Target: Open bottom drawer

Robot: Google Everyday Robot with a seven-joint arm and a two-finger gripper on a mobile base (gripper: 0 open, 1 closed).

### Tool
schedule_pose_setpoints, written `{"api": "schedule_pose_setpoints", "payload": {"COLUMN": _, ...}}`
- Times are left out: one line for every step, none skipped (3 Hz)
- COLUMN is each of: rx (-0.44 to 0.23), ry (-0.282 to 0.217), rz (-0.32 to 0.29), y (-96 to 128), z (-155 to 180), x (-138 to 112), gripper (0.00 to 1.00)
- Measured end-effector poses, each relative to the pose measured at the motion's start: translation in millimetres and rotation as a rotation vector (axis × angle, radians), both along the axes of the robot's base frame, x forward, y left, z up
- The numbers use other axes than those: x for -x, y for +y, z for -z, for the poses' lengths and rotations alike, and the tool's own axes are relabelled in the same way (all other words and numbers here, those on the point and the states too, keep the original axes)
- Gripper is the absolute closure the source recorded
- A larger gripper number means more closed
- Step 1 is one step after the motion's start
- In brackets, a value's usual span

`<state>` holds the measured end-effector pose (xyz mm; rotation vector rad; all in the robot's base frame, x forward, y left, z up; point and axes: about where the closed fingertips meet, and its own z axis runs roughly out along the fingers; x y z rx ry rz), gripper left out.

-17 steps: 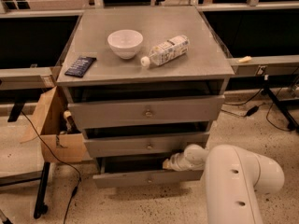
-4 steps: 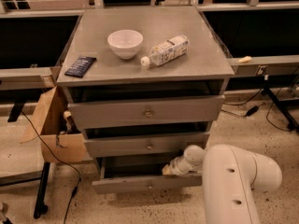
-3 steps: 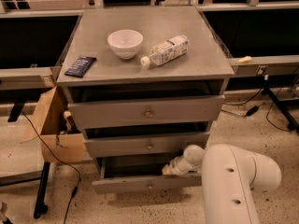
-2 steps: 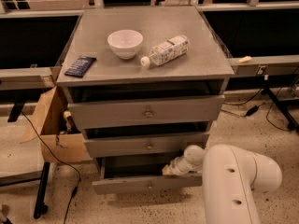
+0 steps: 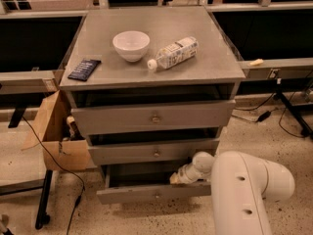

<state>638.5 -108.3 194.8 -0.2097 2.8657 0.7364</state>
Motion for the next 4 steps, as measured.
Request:
{"api": "schedule_pose_setpoints", "payload": {"rx": -0.009, "ry": -0.012, "rz": 0.004, "y": 0, "z": 2, "x": -1, "gripper": 1.00}}
{"api": "schedule_pose_setpoints", "payload": {"rx": -0.021, "ry": -0.048, "rz": 0.020, "y": -5, "z": 1, "x": -3, "gripper": 1.00}}
{"api": "schedule_pose_setpoints", "payload": {"rx": -0.023, "ry": -0.102, "rz": 0.038, "y": -13, "z": -2, "x": -11, "gripper": 1.00}}
{"api": "schedule_pose_setpoints", "payload": {"rx": -0.021, "ry": -0.130, "rz": 0.057, "y": -18, "z": -2, "x": -21, "gripper": 1.00}}
